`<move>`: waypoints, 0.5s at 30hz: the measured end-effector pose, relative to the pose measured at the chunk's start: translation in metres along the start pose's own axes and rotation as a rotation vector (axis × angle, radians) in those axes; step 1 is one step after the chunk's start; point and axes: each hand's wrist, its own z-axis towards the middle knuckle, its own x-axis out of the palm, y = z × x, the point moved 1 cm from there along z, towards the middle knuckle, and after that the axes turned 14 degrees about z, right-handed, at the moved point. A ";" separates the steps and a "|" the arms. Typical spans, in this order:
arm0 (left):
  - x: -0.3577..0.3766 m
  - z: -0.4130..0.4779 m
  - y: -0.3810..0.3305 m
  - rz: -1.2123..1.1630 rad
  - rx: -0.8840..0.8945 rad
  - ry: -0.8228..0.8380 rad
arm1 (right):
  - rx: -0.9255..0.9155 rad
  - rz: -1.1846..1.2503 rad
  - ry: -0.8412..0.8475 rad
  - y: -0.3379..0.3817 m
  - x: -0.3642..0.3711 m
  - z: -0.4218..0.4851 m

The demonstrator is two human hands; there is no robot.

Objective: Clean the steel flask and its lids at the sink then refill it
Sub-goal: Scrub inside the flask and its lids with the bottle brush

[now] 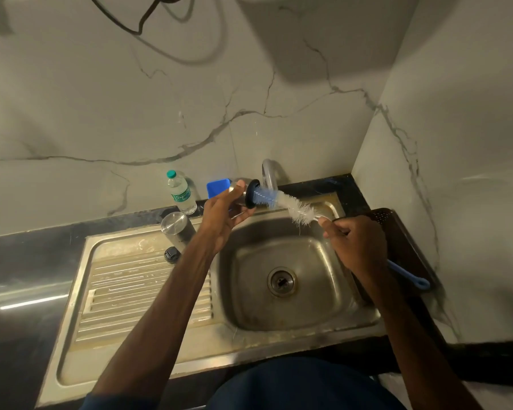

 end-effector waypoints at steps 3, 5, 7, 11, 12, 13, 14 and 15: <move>-0.009 0.002 -0.006 -0.008 0.022 -0.031 | 0.001 0.012 0.017 -0.001 -0.004 -0.001; -0.013 0.002 -0.010 -0.034 0.026 -0.042 | -0.003 0.005 0.020 -0.004 -0.008 0.001; -0.010 0.001 -0.009 -0.001 0.044 -0.034 | -0.007 -0.010 0.037 -0.002 -0.005 0.001; -0.009 0.001 -0.012 -0.038 0.060 -0.050 | -0.030 -0.023 0.075 0.000 0.000 0.000; -0.011 0.002 -0.014 -0.059 0.061 -0.052 | -0.031 -0.010 0.071 -0.001 -0.002 0.000; -0.012 0.002 -0.015 -0.058 0.062 -0.053 | -0.039 -0.001 0.067 -0.001 -0.004 0.000; -0.010 0.003 -0.015 -0.048 0.064 -0.047 | -0.048 -0.005 0.066 0.001 -0.003 -0.001; -0.008 0.003 -0.014 -0.033 0.064 -0.041 | -0.052 -0.018 0.070 0.003 0.000 -0.002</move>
